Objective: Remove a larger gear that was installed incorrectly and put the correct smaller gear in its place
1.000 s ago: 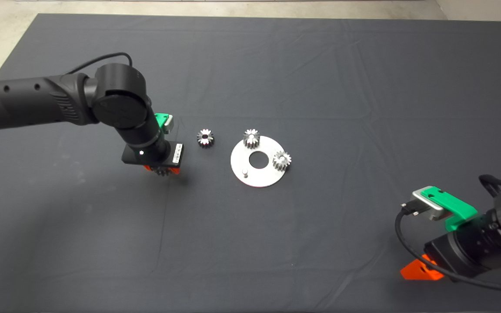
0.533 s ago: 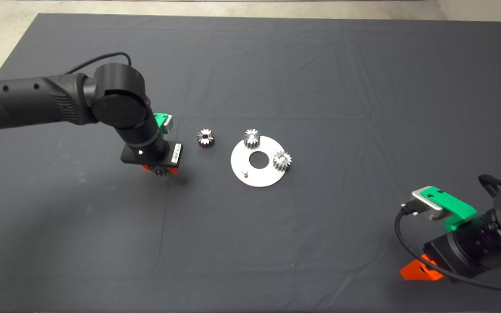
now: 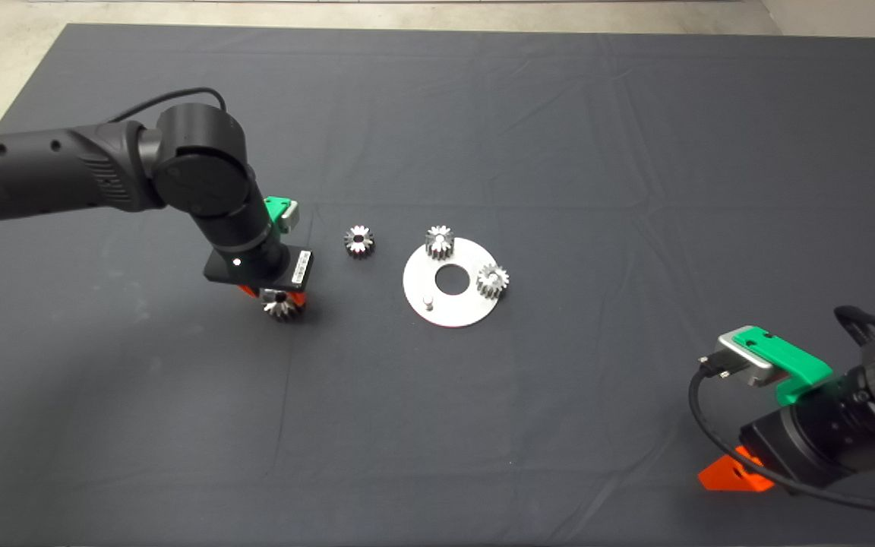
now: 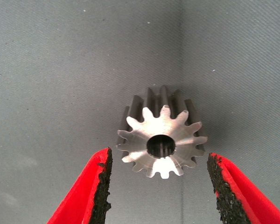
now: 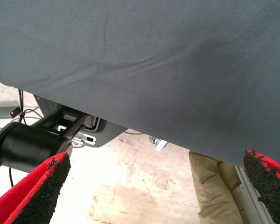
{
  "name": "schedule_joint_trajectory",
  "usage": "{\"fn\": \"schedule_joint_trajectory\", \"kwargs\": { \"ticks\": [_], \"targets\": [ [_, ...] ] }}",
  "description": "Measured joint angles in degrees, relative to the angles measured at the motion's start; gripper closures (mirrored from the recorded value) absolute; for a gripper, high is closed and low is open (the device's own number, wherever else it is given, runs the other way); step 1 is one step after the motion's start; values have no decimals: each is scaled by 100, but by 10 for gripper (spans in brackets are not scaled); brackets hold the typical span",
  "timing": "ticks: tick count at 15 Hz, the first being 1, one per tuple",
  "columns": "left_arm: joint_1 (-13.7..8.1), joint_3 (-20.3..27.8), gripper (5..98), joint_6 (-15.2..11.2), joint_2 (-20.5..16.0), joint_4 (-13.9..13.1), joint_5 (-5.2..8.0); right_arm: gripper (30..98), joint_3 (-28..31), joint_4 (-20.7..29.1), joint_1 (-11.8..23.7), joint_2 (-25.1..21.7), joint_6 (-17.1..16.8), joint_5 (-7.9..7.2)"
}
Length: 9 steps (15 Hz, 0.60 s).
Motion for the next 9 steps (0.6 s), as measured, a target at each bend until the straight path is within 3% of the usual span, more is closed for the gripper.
{"fn": "schedule_joint_trajectory", "kwargs": {
  "ticks": [3,5,7,9],
  "targets": [
    [-6,-306,542,216,226,-76,18,308,5,0,-46,35,52,-2],
    [-96,-778,542,640,575,-270,40,308,11,0,-63,83,148,6],
    [-272,-1240,534,1208,876,-902,3,308,17,0,-127,96,219,-2],
    [-589,-1828,490,1802,1134,-1549,4,308,52,0,-190,96,316,0]
  ]
}}
